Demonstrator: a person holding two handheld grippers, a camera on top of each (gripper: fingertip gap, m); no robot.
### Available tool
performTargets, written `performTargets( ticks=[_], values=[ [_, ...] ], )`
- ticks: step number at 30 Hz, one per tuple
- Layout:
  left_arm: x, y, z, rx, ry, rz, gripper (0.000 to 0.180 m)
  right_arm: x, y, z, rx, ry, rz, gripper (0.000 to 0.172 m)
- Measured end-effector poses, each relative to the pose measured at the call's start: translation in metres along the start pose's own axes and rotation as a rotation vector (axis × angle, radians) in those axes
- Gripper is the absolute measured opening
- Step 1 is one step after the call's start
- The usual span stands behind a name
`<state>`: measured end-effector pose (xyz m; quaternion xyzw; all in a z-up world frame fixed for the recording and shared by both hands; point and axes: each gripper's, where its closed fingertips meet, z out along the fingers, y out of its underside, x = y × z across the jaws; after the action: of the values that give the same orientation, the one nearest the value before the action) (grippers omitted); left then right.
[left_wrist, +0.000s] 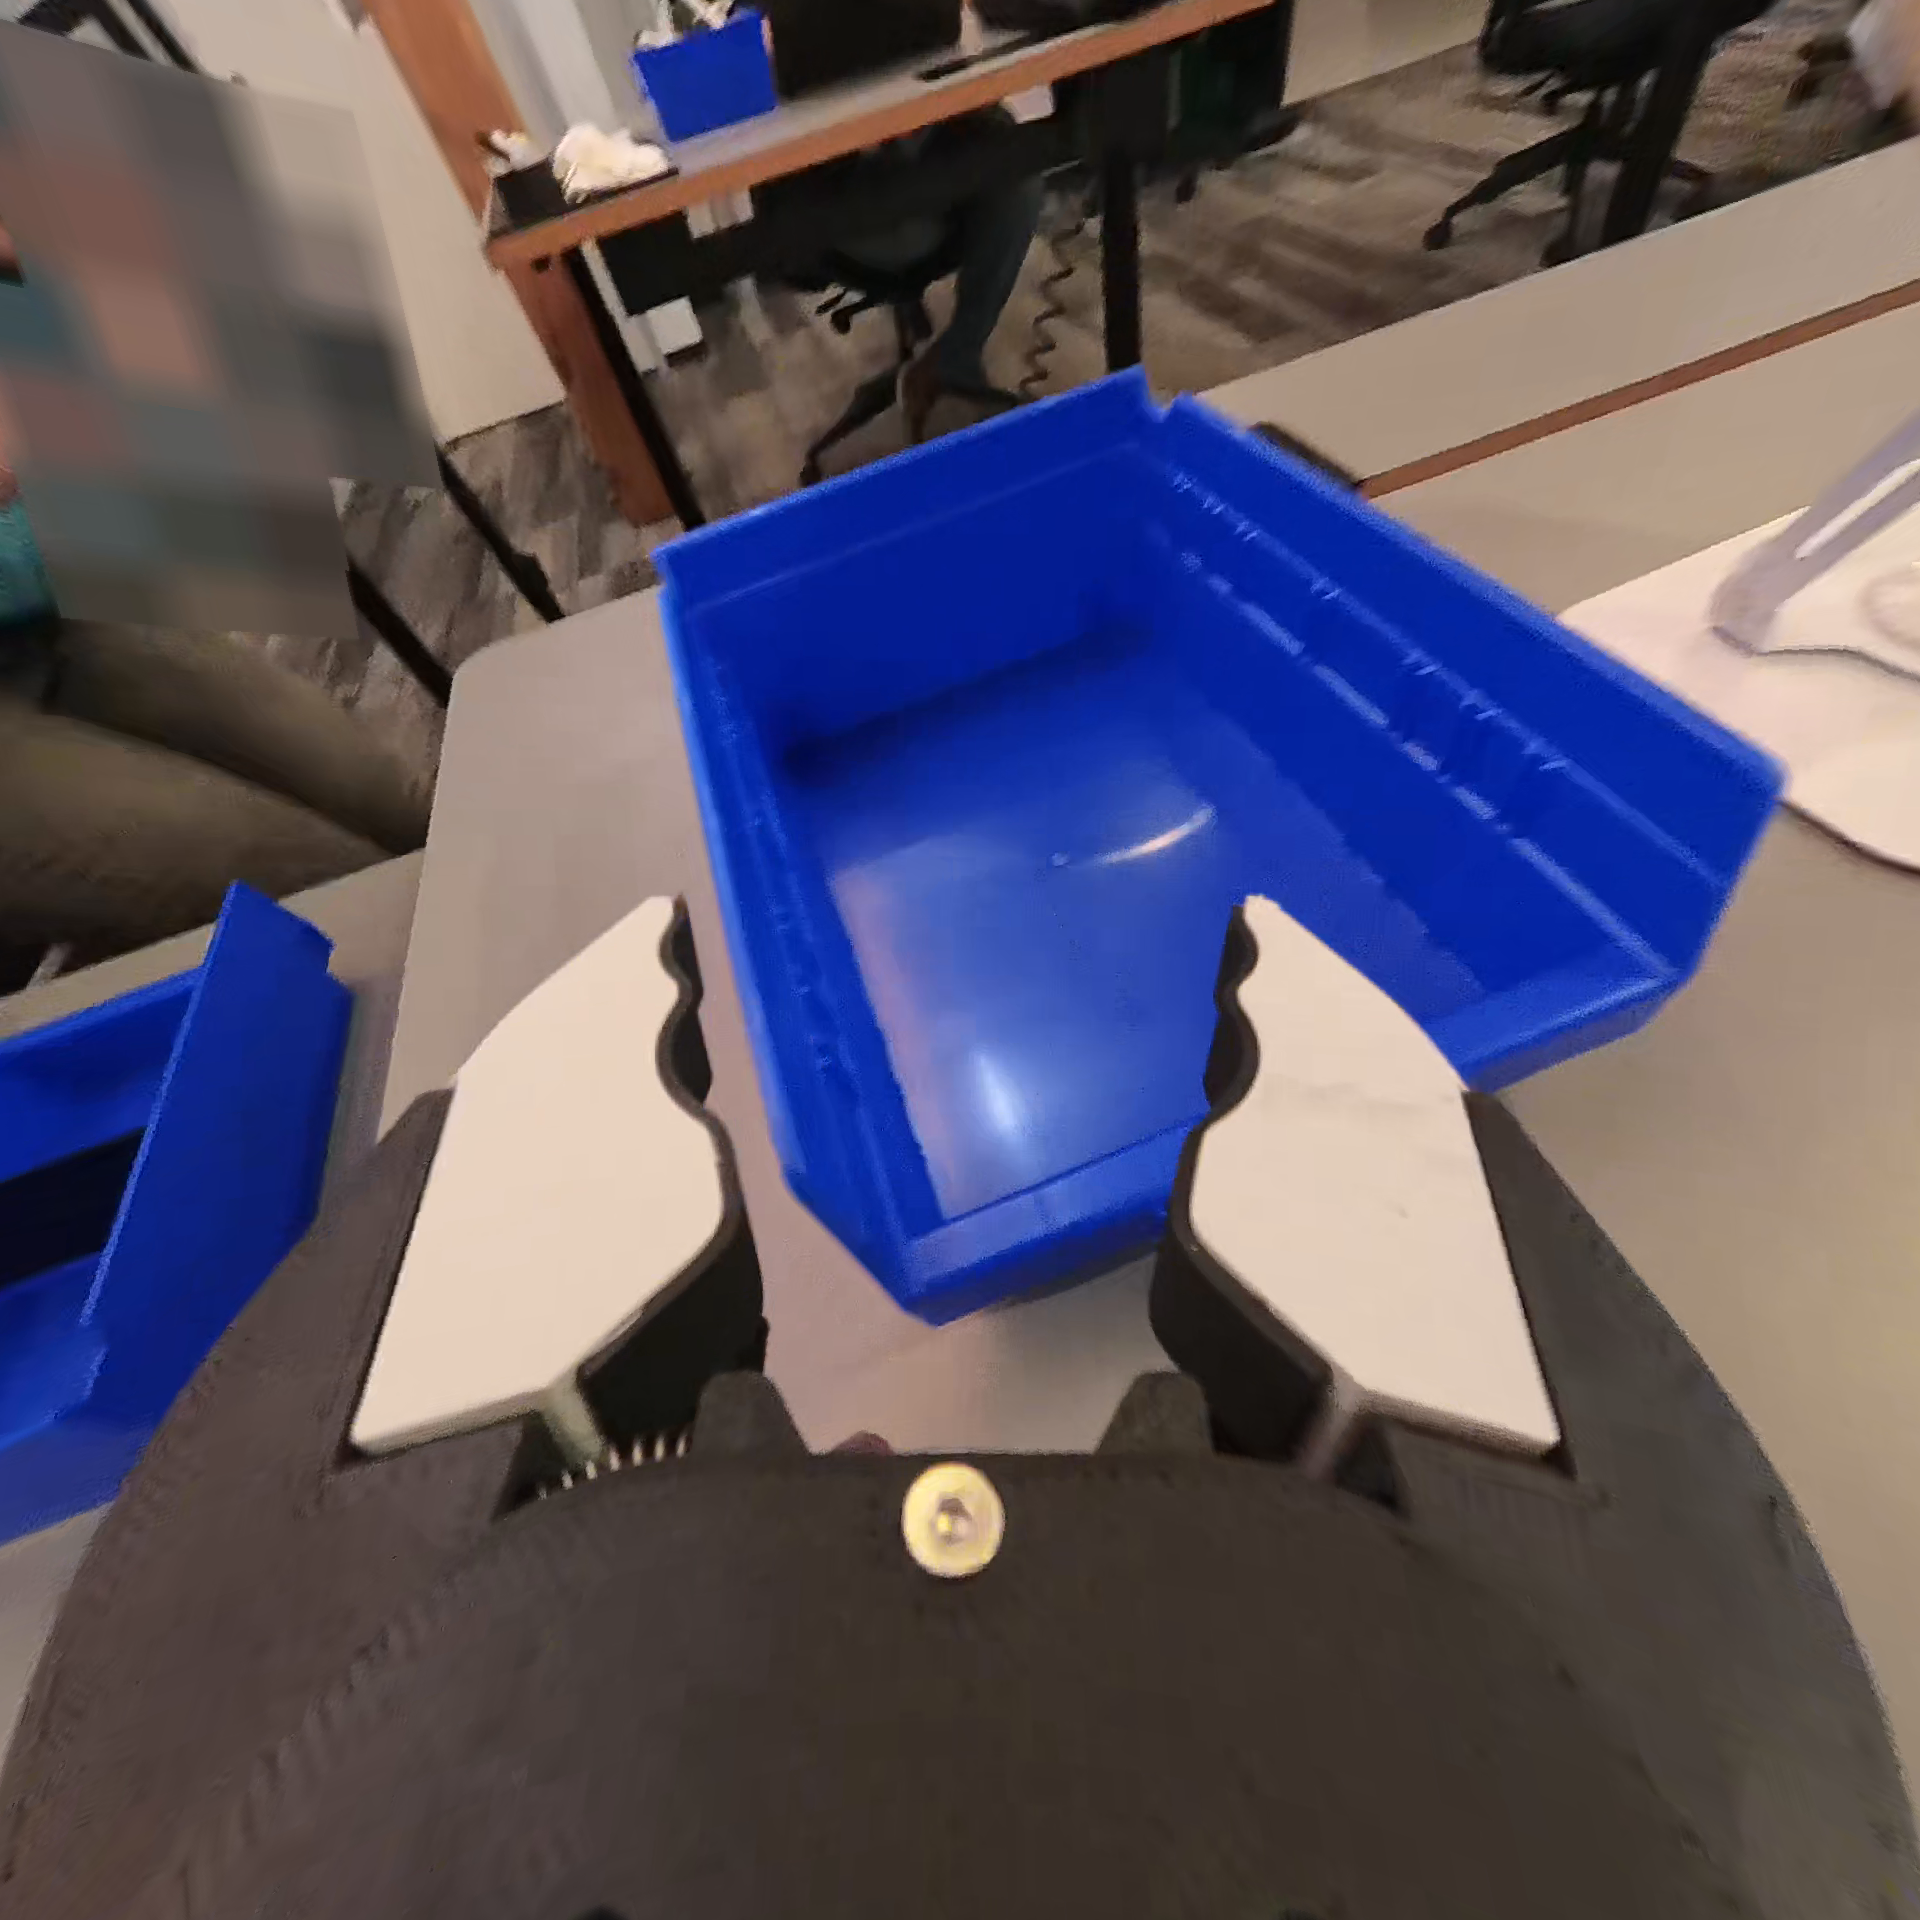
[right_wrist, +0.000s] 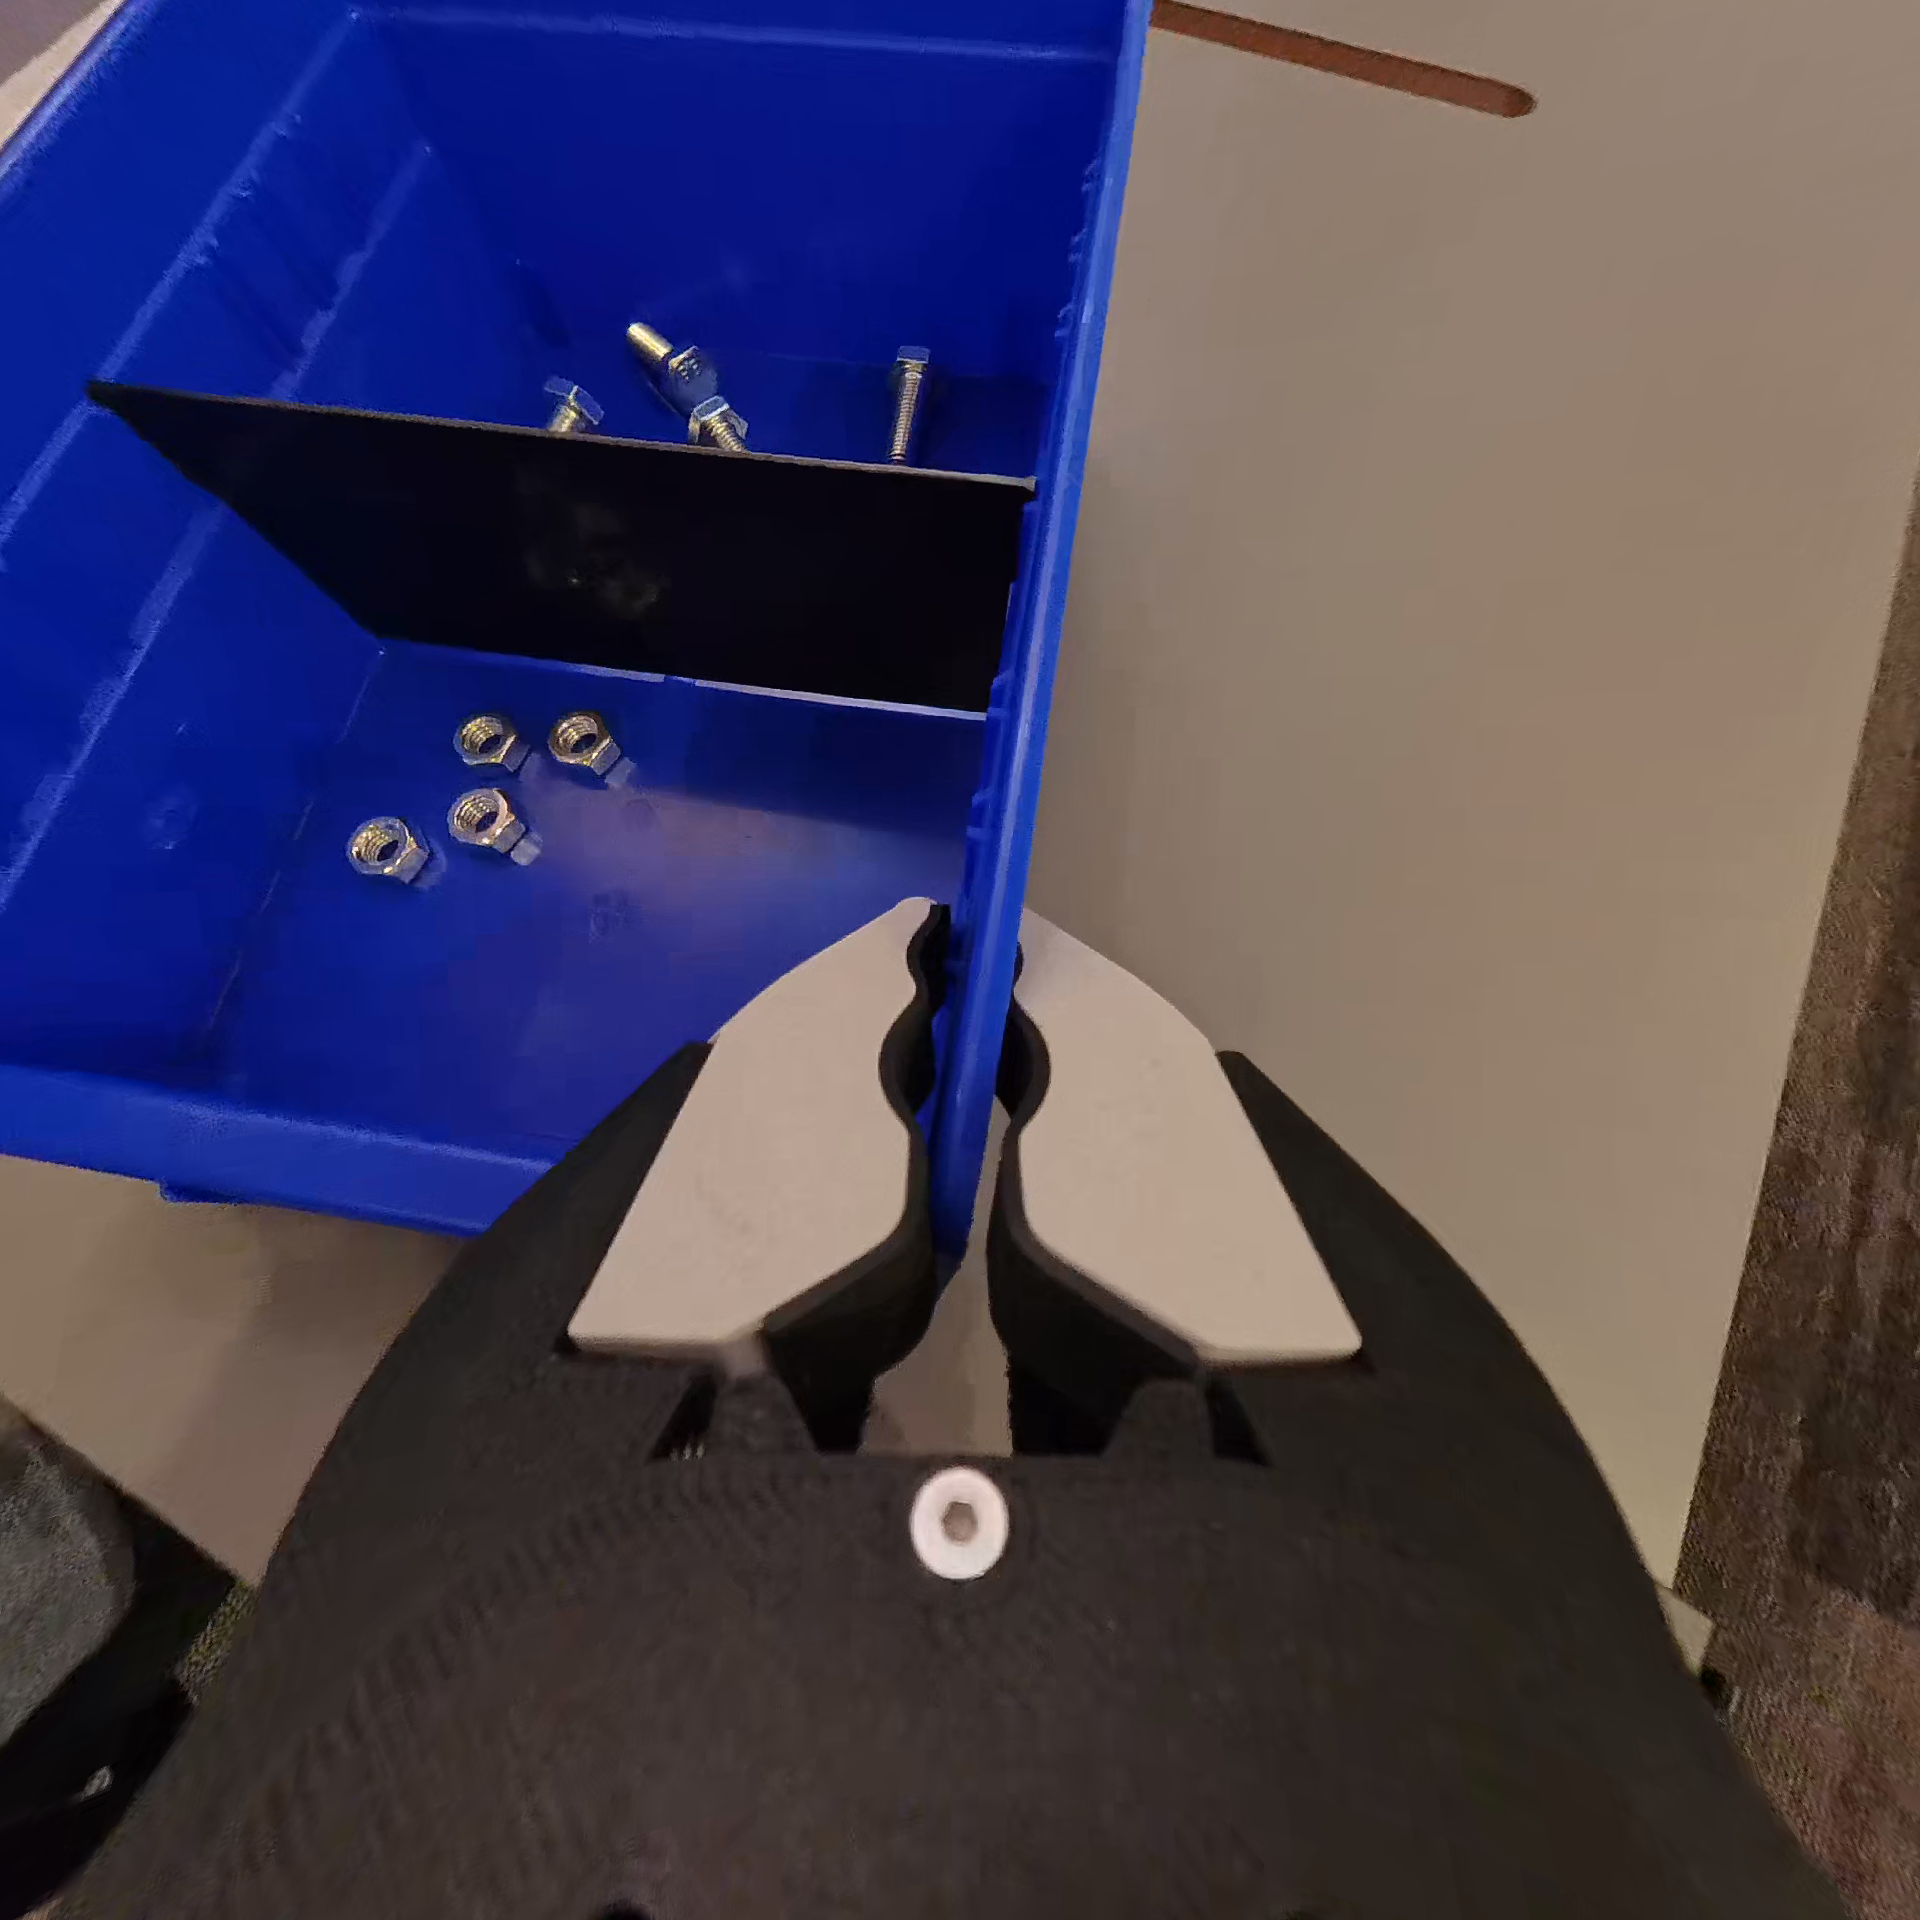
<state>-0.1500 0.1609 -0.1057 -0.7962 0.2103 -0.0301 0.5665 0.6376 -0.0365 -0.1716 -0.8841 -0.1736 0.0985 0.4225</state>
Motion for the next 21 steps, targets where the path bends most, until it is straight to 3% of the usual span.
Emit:
performTargets(
  ticks=[3,8,13,15,19,21],
  values=[
    [-0.021,0.016,0.005,-0.072,-0.077,0.030,0.099,-0.010,0.006,-0.007,0.009,-0.068,-0.041,0.006],
    [-0.024,0.046,0.029,-0.169,0.064,-0.137,0.093,-0.034,0.009,-0.011,0.004,-0.197,-0.148,0.006],
    [-0.015,0.063,0.047,-0.167,0.235,-0.322,0.042,-0.061,0.004,-0.003,-0.007,-0.306,-0.214,0.006],
    [-0.016,0.062,0.049,-0.146,0.254,-0.361,0.036,-0.074,0.000,0.003,-0.011,-0.340,-0.233,0.005],
    [-0.032,0.061,0.044,-0.138,0.170,-0.304,0.005,-0.107,-0.012,0.020,-0.018,-0.410,-0.279,0.006],
    [-0.029,0.061,0.041,-0.117,0.200,-0.344,0.005,-0.125,-0.019,0.029,-0.025,-0.438,-0.303,0.006]
  ],
)
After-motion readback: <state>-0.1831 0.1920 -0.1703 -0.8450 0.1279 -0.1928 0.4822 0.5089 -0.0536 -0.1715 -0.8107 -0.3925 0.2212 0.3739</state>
